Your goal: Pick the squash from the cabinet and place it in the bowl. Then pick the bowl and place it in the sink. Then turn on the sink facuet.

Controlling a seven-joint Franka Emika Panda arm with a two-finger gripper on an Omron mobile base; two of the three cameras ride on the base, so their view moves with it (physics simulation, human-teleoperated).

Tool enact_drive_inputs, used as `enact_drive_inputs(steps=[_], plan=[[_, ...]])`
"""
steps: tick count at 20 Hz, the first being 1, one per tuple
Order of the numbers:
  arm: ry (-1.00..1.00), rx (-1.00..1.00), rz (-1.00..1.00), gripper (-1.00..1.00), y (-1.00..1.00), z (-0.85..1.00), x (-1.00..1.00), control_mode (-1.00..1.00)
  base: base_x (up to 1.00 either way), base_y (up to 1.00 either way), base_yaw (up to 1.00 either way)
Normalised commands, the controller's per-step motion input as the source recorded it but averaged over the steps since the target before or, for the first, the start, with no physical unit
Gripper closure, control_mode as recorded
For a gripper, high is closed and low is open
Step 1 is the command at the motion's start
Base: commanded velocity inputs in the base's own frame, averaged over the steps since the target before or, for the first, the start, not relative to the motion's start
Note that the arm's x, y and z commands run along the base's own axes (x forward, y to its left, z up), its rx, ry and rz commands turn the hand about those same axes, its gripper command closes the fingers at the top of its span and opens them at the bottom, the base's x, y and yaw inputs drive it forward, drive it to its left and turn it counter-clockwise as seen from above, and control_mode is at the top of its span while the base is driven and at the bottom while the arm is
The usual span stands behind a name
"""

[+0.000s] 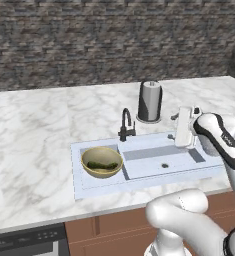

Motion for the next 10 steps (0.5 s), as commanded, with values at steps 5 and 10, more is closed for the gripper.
enact_drive_inputs(steps=[5,10], plan=[[0.0,0.0,0.0,-1.0,0.25,-0.42,0.81,-1.0,0.0,0.0,0.0],[0.0,0.0,0.0,-1.0,0.3,-0.2,0.75,-1.0,0.0,0.0,0.0]])
